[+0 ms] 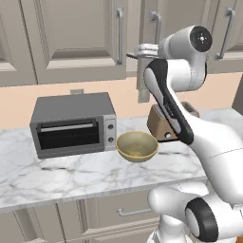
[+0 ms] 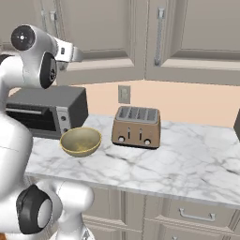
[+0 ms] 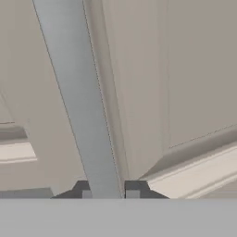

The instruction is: Open the cabinet and setup a tea strainer by placing it in the bowl upright.

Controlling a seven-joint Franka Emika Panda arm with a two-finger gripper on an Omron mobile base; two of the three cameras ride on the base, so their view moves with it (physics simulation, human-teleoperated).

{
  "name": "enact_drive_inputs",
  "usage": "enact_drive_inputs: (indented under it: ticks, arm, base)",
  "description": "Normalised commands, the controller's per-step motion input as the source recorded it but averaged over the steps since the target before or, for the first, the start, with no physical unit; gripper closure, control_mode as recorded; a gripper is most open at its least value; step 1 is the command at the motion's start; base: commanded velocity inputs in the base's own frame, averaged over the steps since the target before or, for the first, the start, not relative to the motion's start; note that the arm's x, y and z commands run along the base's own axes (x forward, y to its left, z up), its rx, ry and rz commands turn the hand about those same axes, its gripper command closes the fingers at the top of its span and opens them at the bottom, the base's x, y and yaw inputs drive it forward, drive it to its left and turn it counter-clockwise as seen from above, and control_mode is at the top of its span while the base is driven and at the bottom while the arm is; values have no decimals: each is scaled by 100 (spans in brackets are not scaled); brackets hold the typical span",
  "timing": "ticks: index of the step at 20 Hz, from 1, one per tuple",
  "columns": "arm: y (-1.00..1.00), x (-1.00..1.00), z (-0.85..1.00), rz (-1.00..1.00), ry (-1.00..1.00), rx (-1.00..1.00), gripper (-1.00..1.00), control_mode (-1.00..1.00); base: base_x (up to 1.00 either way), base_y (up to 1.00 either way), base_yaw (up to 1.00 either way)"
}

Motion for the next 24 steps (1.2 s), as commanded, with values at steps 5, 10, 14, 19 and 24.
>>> enact_drive_inputs:
  ticks: [5,10,14,19,24]
  arm:
    - [-65,-100,17,5,2,27,100,-100]
    - [-69,-100,13,5,2,23,100,-100]
    - [-73,-91,0,1,1,10,100,-100]
    - [-58,-69,0,0,1,7,100,-100]
    - [-6,-35,0,0,3,0,-100,-100]
  base:
    - [0,0,0]
    - [0,0,0]
    - [0,0,0]
    - [0,0,0]
    - [0,0,0]
